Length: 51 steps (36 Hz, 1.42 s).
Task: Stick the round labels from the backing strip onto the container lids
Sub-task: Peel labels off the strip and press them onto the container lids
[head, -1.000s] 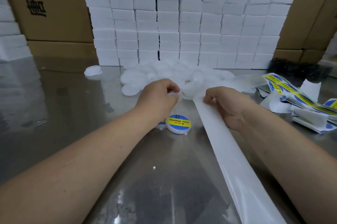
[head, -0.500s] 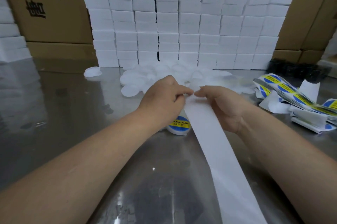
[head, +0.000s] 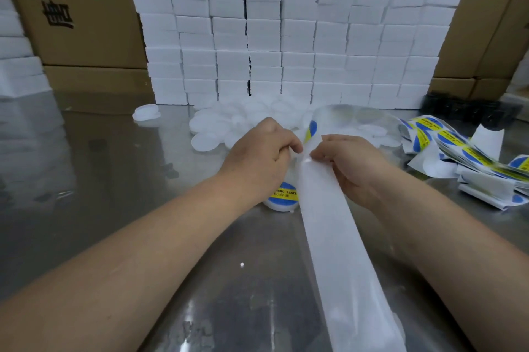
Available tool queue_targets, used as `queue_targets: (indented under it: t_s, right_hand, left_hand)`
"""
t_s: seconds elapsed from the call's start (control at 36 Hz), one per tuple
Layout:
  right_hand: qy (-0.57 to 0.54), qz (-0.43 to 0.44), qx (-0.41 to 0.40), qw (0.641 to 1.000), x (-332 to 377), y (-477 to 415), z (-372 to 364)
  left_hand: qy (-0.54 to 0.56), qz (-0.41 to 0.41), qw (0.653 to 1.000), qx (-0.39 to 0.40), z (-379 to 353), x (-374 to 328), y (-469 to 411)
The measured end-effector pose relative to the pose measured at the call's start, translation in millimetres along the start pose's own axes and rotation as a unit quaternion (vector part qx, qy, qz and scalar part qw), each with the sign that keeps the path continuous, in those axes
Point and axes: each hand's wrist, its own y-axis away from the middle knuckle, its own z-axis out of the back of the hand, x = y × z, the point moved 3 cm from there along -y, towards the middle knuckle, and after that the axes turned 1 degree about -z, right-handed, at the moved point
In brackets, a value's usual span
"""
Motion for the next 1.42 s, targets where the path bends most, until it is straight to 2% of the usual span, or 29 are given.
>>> queue_targets:
  t_s: [0.17,0.36,0.47,0.64,0.78,0.86,0.97,1.14,1.28,1.42]
  right_hand:
    - [0.016,0.017,0.019,1.000,3,6,-3]
    - [0.009,0.024,0.083,0.996,4,13,-10]
    - [0.029,0.042,0.080,0.995,5,14,-10]
    - [0.050,0.031,0.043,0.997,4,13,-8]
    - [0.091,0.015,-0.015,0.996,4,13,-3]
    - [0.113,0.008,-0.038,0.993,3,11,-3]
    - [0.139,0.004,-0.047,0.989,2,9,-3]
    - [0.163,0.010,-0.041,0.986,1,9,-3]
    - [0.175,0.007,-0.038,0.984,0,8,-3]
    - [0.170,0.008,-0.030,0.985,0,9,-4]
  left_hand:
    - [0.001,0.049,0.997,-0.067,13,0,-3]
    - [-0.006,0.082,0.995,-0.056,15,-3,-5]
    - [0.008,0.099,0.995,-0.015,9,2,-6]
    - [-0.103,0.103,0.989,0.010,6,13,-6]
    - [-0.184,0.145,0.963,0.134,0,23,-5]
    - [-0.205,0.162,0.948,0.181,-5,27,-3]
    - [-0.210,0.167,0.950,0.159,-4,30,-4]
    - [-0.160,0.193,0.956,0.150,-1,33,-3]
    - [-0.185,0.211,0.941,0.188,-1,33,-3]
    - [-0.139,0.212,0.950,0.181,-3,35,-3]
